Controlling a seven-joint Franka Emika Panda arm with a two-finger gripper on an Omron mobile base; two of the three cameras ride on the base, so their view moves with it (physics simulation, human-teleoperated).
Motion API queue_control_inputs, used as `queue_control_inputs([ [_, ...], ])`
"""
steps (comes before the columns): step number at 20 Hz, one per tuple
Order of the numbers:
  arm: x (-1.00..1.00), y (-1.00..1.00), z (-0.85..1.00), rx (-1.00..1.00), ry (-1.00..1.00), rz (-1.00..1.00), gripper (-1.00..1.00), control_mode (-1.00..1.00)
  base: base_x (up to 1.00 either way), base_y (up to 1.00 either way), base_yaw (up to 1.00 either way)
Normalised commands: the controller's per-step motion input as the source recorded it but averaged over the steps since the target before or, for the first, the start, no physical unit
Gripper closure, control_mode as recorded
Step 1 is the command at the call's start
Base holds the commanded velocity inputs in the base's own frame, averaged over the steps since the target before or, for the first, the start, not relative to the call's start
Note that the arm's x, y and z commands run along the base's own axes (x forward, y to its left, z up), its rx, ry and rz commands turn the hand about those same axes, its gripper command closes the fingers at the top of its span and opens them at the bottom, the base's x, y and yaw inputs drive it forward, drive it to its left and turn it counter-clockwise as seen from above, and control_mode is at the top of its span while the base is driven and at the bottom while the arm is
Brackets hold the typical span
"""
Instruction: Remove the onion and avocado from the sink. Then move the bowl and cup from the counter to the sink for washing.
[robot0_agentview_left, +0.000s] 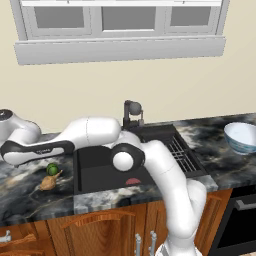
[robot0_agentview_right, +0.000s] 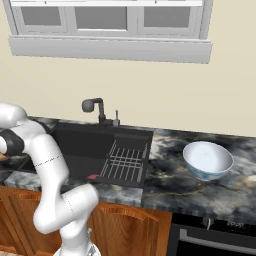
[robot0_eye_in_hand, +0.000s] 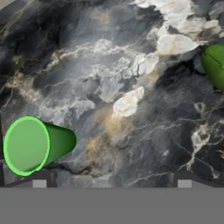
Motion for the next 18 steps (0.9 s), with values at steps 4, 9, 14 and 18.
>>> queue_control_inputs([
  [4,0.00,0.12,0.00,0.00,0.00,0.00,-1.00,-1.00,0.00,0.00,0.00],
  [9,0.00,0.13,0.00,0.00,0.00,0.00,-1.00,-1.00,0.00,0.00,0.00],
  [14,0.04,0.11,0.00,0.00,0.04,0.00,-1.00,-1.00,0.00,0.00,0.00],
  [18,0.05,0.10,0.00,0.00,0.04,0.00,-1.00,-1.00,0.00,0.00,0.00],
])
